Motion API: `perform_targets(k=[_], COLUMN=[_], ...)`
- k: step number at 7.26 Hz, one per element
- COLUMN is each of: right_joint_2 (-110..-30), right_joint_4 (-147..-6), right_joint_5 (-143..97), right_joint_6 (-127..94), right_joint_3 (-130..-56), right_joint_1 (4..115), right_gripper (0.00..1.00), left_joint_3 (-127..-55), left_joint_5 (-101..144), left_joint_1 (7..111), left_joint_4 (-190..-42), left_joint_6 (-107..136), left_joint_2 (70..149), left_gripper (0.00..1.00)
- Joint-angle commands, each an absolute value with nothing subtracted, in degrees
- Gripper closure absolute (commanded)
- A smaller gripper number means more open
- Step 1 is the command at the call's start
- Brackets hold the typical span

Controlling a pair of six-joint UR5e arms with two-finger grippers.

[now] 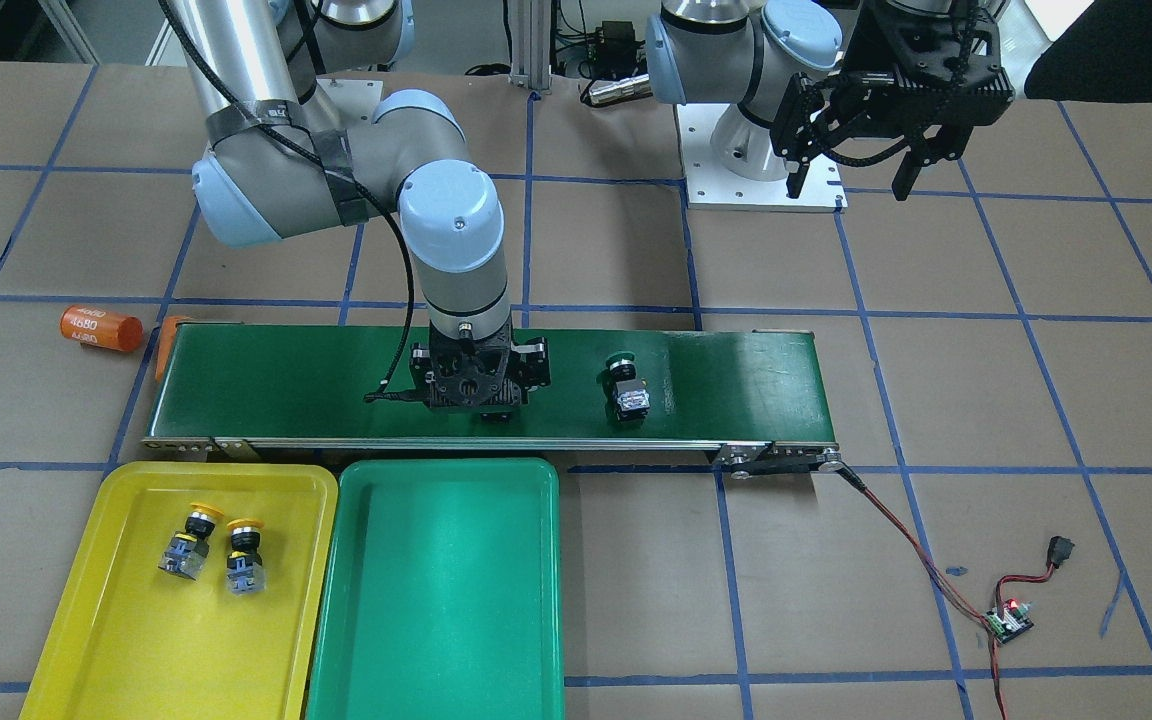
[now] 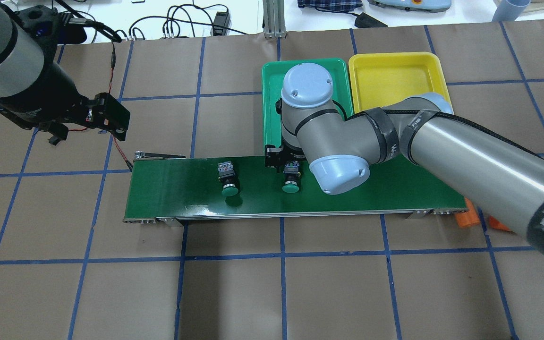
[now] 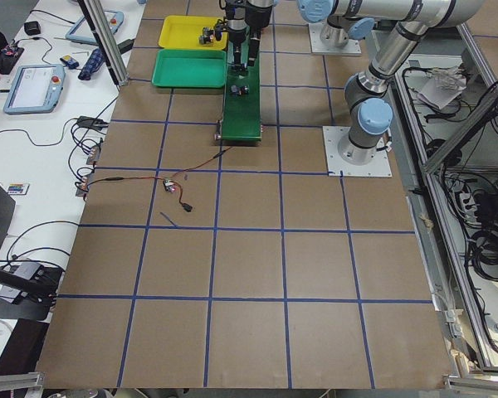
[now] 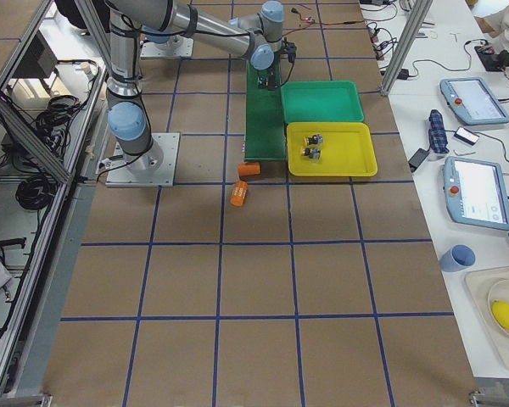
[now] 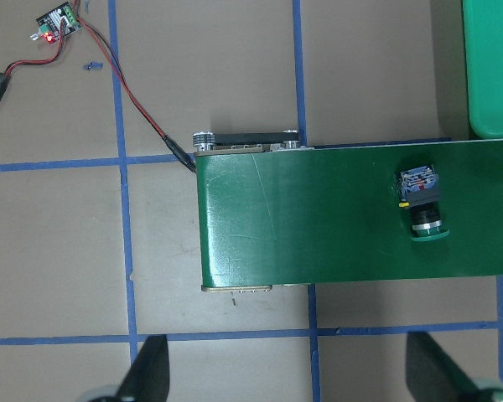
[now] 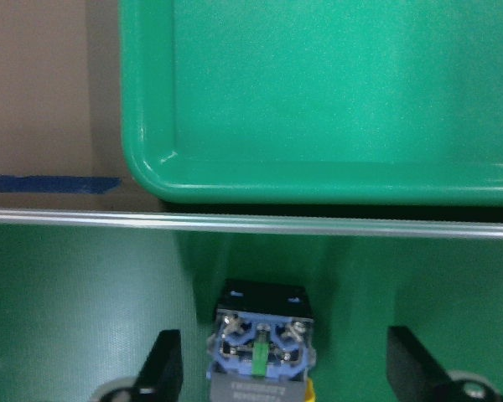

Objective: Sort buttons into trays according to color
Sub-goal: 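Carry the green-capped button into the green tray and release with the right gripper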

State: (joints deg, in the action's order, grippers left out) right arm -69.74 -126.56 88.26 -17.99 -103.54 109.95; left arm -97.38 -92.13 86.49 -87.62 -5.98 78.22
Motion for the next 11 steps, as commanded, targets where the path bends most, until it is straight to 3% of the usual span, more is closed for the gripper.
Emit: perform_targets(k=[1,2,3,6,11], right_joint_2=[-70.13,-70.57,-70.75,-70.75,-62.61], right_joint_4=[-126.39,-125.86,-125.86,-126.47,-121.20], right_joint_5=[88.59,88.59,88.68,91.14,91.85], right_joint_6=[-17.75,-17.58,-17.23,-13.98,-6.43], right_joint_3=[-103.71,-104.06,-104.15,-102.23,-87.56], right_joint_1=[109.95,110.04,109.95,108.64,105.56], right_gripper=[0.70,0.95,1.00,1.00,1.00], left_joint_3=[-97.38,-97.38,-97.47,-97.82,-97.56], left_joint_5=[-92.20,-92.20,-92.20,-92.37,-92.46], left_joint_1=[86.48,86.48,86.48,86.48,86.48], left_joint_4=[-87.63,-87.63,-87.71,-87.71,-87.63], left_joint_6=[-5.98,-5.98,-5.98,-5.98,-5.98], left_joint_2=[78.05,77.96,77.96,77.96,78.05], left_gripper=[0.00,0.00,0.00,0.00,0.00])
